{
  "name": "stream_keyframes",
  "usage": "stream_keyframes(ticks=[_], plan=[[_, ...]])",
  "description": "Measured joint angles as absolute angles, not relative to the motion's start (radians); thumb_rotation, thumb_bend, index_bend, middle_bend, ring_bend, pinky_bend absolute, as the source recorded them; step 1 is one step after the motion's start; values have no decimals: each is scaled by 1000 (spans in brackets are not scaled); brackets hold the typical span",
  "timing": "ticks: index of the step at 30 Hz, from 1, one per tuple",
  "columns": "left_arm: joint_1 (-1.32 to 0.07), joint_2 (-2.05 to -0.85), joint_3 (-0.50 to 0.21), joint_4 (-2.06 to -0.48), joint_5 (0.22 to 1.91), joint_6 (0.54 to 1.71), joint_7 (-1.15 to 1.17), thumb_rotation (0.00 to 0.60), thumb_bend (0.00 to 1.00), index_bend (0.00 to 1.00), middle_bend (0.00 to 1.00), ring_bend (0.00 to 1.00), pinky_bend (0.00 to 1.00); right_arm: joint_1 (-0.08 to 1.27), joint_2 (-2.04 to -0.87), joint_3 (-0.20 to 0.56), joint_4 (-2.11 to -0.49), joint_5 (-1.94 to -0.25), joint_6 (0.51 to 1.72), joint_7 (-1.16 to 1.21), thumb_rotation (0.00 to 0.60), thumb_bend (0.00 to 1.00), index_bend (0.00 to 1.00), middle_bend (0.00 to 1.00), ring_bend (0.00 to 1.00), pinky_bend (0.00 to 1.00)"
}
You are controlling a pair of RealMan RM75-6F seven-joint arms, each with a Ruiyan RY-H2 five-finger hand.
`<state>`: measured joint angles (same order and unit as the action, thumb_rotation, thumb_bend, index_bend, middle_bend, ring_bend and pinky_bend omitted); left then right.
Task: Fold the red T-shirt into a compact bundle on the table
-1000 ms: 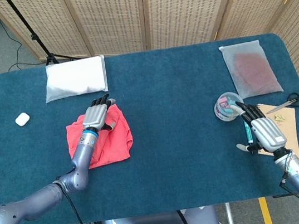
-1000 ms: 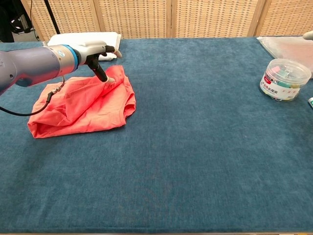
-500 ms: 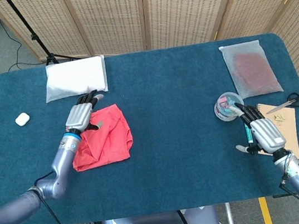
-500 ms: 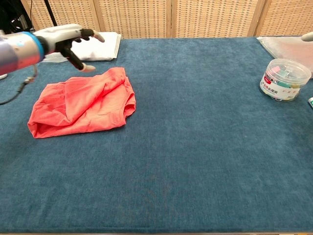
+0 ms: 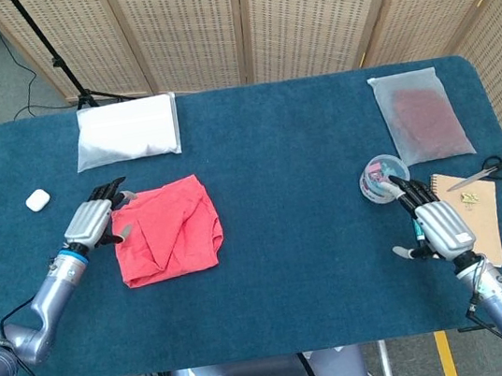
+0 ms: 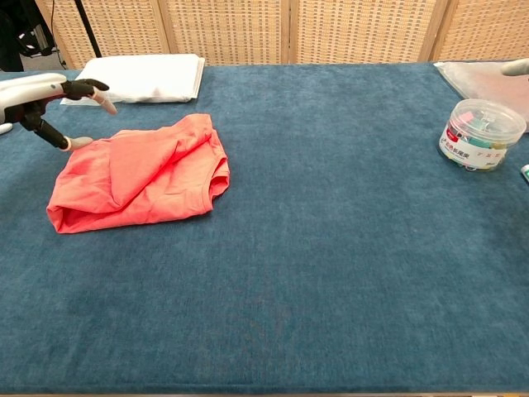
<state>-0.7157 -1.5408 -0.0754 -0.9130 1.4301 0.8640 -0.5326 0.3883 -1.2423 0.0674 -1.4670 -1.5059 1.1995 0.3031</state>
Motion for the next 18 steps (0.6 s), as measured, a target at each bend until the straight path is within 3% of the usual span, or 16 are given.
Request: stream_keyframes(ticks=[18], plan=[[-740,-1715,-60,-685,1464,860,-580,600,392,300,0,0,0,389,-1243,72,-1459,-1495,1196,310,600,1,0,0,0,0]])
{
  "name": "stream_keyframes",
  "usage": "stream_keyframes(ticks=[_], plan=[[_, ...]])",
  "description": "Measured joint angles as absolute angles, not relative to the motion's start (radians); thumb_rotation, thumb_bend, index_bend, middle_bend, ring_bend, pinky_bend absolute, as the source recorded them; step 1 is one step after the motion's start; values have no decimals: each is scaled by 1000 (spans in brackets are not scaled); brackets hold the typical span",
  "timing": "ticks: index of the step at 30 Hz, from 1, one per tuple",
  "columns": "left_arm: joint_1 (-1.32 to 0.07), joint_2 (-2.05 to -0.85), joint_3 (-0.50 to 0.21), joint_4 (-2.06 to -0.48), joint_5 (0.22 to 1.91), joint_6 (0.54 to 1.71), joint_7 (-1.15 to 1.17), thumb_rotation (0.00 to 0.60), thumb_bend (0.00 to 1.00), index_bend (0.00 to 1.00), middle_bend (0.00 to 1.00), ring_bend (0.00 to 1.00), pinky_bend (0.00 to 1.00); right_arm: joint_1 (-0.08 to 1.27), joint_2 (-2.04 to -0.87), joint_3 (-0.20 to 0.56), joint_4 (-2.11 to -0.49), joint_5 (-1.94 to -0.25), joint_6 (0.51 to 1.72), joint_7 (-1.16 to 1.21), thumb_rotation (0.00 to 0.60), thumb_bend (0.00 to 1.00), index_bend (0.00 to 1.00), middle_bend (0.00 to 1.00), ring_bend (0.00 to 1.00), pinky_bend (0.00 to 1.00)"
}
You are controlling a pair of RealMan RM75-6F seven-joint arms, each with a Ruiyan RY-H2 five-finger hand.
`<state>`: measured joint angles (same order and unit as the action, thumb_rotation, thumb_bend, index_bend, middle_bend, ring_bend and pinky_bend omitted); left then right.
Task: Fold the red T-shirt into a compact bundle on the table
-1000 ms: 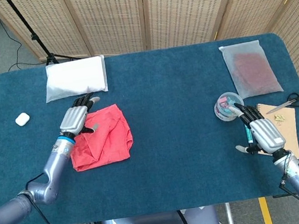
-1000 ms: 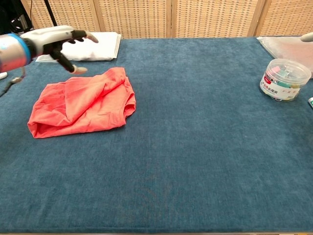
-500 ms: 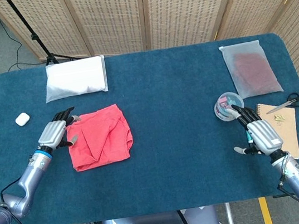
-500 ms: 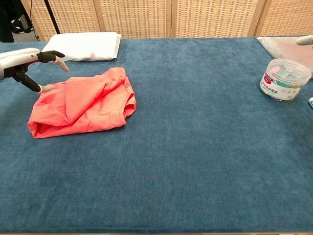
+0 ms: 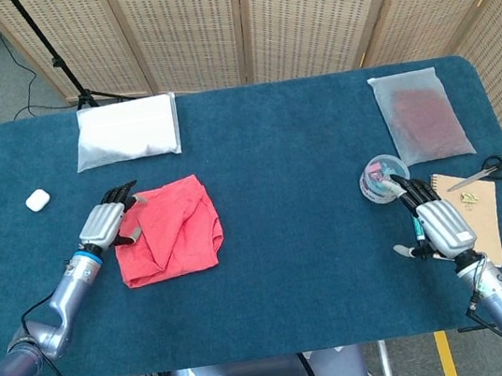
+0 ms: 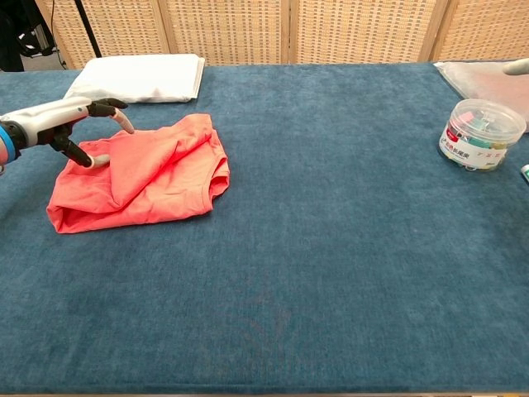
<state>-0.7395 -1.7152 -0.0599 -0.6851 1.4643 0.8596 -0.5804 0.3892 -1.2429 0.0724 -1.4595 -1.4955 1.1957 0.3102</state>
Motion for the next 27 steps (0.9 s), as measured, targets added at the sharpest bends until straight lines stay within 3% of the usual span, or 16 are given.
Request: stream_keyframes(ticks=[17,27], plan=[[-744,-1820,-71,-572,1466,904,-587,600,417,378,0,0,0,392,-1244,75,-1450,-1491,1189,319,600,1,0,0,0,0],[-740,-1859,-85,-520,1456,930,-591,600,480,535,0,0,0,392,-1244,74,-1452,-1491,1189,315,600,2,0,0,0,0]])
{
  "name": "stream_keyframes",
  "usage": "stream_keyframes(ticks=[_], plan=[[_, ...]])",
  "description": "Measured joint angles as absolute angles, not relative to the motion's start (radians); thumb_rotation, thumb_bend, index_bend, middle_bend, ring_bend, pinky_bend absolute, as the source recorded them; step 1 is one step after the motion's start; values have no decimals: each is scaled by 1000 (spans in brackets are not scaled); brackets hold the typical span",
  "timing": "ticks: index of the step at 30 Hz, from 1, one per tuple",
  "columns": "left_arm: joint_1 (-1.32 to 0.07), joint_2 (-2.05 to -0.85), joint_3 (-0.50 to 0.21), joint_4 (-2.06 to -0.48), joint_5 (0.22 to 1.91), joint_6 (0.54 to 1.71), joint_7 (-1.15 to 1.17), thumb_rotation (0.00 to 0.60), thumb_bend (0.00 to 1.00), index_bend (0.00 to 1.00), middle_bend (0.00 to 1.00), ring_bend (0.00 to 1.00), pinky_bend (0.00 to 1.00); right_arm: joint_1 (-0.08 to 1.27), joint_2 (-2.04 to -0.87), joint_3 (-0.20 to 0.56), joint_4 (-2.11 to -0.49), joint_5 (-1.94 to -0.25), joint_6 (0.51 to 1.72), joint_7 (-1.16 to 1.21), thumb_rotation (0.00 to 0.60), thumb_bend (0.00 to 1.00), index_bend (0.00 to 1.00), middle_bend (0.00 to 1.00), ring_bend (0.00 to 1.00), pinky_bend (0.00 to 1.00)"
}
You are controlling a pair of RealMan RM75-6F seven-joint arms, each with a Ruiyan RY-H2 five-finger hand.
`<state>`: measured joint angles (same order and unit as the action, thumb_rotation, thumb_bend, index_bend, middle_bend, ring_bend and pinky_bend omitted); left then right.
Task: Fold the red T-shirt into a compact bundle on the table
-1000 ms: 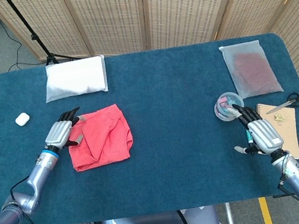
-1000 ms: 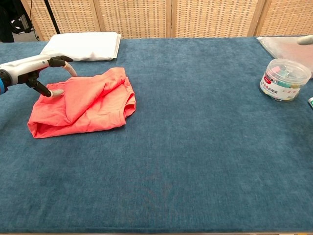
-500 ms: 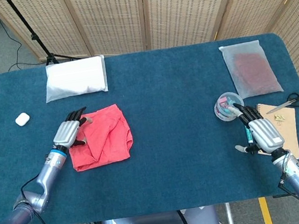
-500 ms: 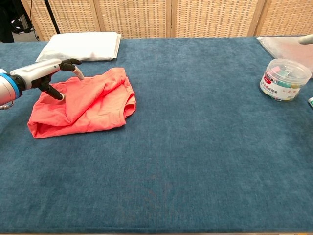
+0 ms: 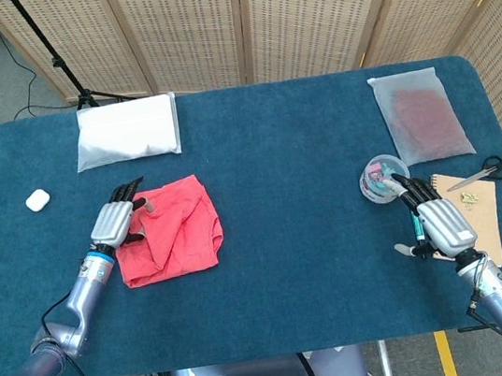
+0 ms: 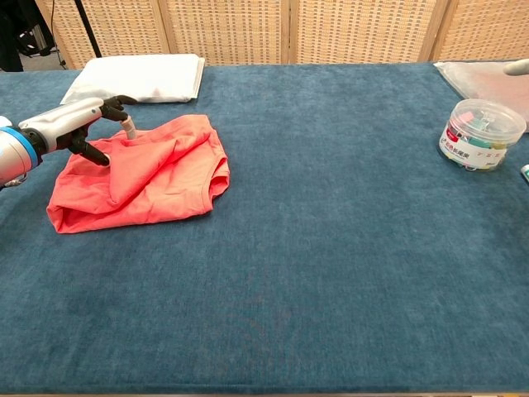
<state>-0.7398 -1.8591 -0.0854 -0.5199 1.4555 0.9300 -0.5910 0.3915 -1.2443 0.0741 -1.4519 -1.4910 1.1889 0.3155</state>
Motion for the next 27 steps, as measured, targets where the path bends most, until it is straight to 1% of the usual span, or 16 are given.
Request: stream_keyframes(ticks=[6,13,21,27], plan=[[-741,-1871,-93,-505,1452,943,-590,600,505,602,0,0,0,391,-1244,74,-1453,-1492,1190,316,600,2,0,0,0,0],[-746,-1873,-92,-504,1469,997,-570,600,500,628,0,0,0,390,-1240,75,-1456,-1492,1194,318,600,2,0,0,0,0],[-751,-1856,-64,-552,1545,1164,-490,600,493,638,0,0,0,386,-1236,77,-1461,-1495,1204,323,600,2,0,0,0,0],[-758,-1843,-33,-612,1611,1247,-412,600,485,644,0,0,0,385,-1233,76,-1465,-1497,1206,324,600,2,0,0,0,0]])
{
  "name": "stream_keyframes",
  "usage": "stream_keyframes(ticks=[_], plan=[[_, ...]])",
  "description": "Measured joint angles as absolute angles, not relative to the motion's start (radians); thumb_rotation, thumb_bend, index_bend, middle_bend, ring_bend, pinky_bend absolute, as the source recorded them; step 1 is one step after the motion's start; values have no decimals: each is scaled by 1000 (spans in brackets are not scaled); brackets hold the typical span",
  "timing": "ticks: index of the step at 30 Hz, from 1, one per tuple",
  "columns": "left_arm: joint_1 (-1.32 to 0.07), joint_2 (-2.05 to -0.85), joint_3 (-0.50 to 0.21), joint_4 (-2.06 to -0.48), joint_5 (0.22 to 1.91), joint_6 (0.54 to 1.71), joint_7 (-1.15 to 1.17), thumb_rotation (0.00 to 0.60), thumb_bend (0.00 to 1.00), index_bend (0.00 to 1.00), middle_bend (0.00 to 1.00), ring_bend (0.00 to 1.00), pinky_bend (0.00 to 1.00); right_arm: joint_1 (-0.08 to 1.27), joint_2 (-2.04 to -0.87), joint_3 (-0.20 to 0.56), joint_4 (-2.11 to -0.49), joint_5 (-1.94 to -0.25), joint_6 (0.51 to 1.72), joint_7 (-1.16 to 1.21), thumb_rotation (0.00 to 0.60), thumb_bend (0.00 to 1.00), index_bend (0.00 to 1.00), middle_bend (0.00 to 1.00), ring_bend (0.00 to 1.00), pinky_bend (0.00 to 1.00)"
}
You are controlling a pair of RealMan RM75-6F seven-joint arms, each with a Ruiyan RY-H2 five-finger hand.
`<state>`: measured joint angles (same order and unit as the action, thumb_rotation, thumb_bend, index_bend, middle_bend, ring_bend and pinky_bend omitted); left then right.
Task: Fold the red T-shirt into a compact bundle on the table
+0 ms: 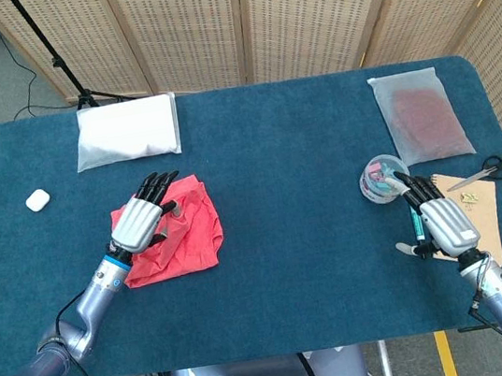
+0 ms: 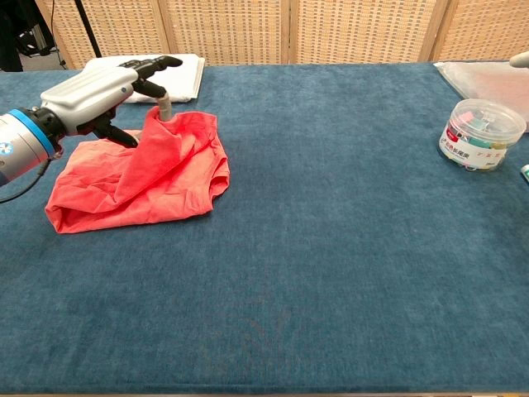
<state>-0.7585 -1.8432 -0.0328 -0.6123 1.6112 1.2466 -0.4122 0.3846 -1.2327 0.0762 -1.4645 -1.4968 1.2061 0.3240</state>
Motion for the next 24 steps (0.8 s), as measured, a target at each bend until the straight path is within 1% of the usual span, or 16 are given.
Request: stream_keyframes(ticks=[8,14,15,16,17,19,22,24], plan=[[-776,-1849,6,-630,1663,1268,-301,600,470,644,0,0,0,385,-1232,75,-1464,-1496,1203,325,600,1,0,0,0,0],[-789,-1874,19,-626,1681,1269,-261,600,453,633,0,0,0,385,-1231,75,-1464,-1494,1201,326,600,2,0,0,0,0],[-790,-1878,20,-625,1683,1270,-256,600,442,591,0,0,0,385,-1231,75,-1464,-1495,1201,326,600,1,0,0,0,0],[-791,-1882,20,-624,1684,1270,-253,600,426,498,0,0,0,385,-1231,75,-1464,-1495,1201,326,600,1,0,0,0,0],[-791,-1888,19,-624,1683,1271,-248,600,418,445,0,0,0,385,-1231,75,-1464,-1494,1200,327,600,1,0,0,0,0],[-793,-1897,14,-626,1678,1268,-239,600,394,257,0,0,0,385,-1231,76,-1463,-1494,1200,327,600,2,0,0,0,0],[-798,-1912,3,-637,1666,1257,-233,600,372,111,0,0,0,385,-1231,75,-1463,-1494,1199,327,600,1,0,0,0,0],[-802,-1925,-5,-644,1658,1249,-225,600,356,46,0,0,0,385,-1231,75,-1462,-1494,1199,327,600,1,0,0,0,0]])
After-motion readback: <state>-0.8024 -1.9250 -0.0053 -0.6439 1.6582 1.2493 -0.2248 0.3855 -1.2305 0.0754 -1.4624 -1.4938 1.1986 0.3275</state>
